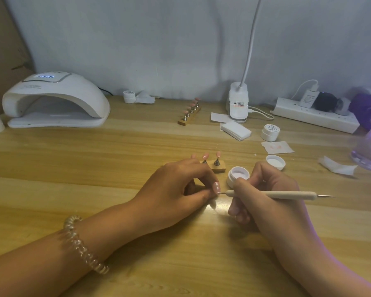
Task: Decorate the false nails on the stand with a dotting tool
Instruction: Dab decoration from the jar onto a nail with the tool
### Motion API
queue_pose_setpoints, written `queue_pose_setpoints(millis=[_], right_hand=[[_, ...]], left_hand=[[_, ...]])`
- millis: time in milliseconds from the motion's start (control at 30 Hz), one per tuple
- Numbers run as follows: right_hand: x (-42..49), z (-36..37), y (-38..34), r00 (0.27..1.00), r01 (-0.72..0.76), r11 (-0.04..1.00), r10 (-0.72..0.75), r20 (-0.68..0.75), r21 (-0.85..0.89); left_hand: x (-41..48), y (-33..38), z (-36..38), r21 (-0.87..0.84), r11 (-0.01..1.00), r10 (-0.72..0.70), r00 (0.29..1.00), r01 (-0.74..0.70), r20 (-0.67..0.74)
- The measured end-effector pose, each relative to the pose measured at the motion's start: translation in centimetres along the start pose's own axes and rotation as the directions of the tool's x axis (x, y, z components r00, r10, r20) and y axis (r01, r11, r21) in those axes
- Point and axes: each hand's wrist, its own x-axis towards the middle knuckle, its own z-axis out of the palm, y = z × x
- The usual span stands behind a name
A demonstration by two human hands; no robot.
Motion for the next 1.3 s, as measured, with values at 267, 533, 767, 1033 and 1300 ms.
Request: queue_pose_setpoints(millis=[267,533,767,1033,1300], right_hand=[[0.0,0.0,-0.3,0.999,-0.006,0.999,0.007,-0.036,0.033],[0.5,-0.7,-0.2,0.979,0.144,0.980,-0.121,-0.166,0.138],[1.5,-2.0,0.0,0.956,0.095,0.985,-0.050,-0.288,0.145],[1.4,-1.9,-0.2,0.975,0.068,0.993,-0.044,-0.218,0.100],[1.6,-1.8,0.1,0.979,0.064,0.991,-0.041,-0.198,0.113]], left_hand=[[-0.1,0.0,-0.2,0.025,1.000,0.014,1.000,-0.015,0.012],[-0.2,0.2,-0.2,0.059,0.997,0.053,0.998,-0.051,-0.035],[0.5,-0.8,-2.3,-0.063,0.997,-0.067,0.899,0.044,-0.433],[0.7,-3.1,-3.4,0.020,0.959,-0.263,0.914,0.282,-0.310],[0.8,-2.9,-3.2,0.065,0.966,-0.227,0.944,0.249,-0.238]])
